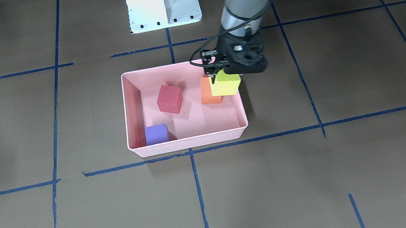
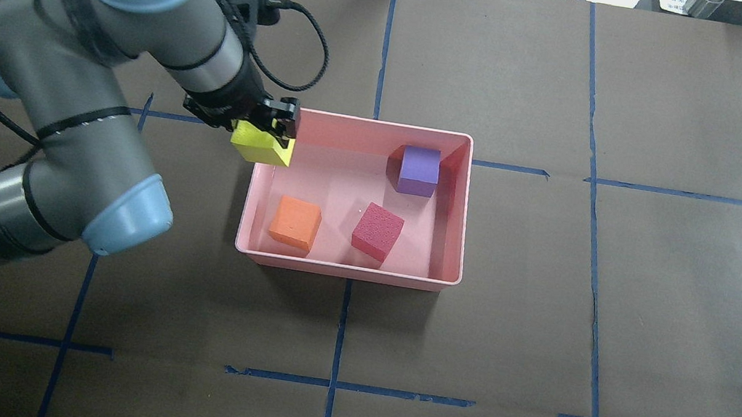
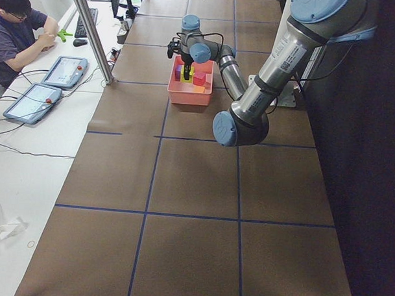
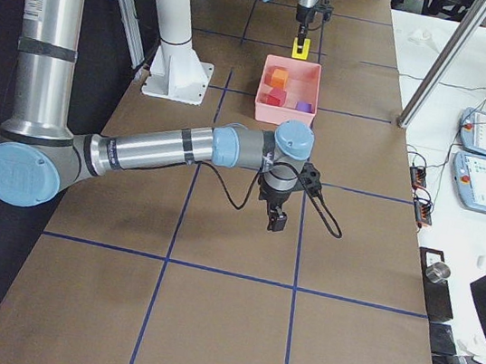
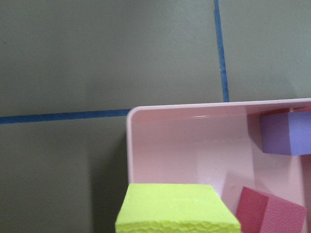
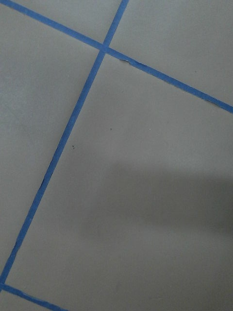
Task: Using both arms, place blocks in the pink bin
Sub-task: 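Lower the yellow-green cube into the bin and open the left gripper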
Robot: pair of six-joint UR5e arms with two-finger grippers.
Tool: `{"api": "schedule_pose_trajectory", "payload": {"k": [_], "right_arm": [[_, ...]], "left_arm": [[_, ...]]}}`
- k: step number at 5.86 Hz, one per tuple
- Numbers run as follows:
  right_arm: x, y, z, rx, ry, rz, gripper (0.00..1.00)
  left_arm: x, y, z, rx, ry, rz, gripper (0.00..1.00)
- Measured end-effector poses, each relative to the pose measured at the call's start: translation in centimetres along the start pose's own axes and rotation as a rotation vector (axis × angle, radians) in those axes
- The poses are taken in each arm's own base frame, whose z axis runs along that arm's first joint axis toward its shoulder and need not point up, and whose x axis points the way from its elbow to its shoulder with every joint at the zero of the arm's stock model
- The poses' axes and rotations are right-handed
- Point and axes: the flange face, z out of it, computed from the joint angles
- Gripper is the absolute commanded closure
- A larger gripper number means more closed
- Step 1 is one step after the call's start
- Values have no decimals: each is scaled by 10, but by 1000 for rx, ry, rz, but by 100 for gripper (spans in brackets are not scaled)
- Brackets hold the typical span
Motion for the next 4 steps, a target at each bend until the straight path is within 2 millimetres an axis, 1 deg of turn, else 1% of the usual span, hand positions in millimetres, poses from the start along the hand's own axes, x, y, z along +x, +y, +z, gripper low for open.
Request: {"api": "schedule_pose_trajectory", "payload": {"k": [1, 2, 3, 4], "right_arm": [[4, 8, 3, -8, -1, 6, 0], [7, 17, 6, -17, -2, 14, 0], [10, 24, 9, -23, -3, 21, 0], [16, 34, 10, -25, -2, 28, 0]], "left_arm": [[6, 4, 3, 4, -19, -3, 0], [-9, 1, -5, -8, -59, 61, 0], [-54, -12, -25, -27, -101, 164, 0], [-117, -34, -47, -44, -126, 246, 0]]}}
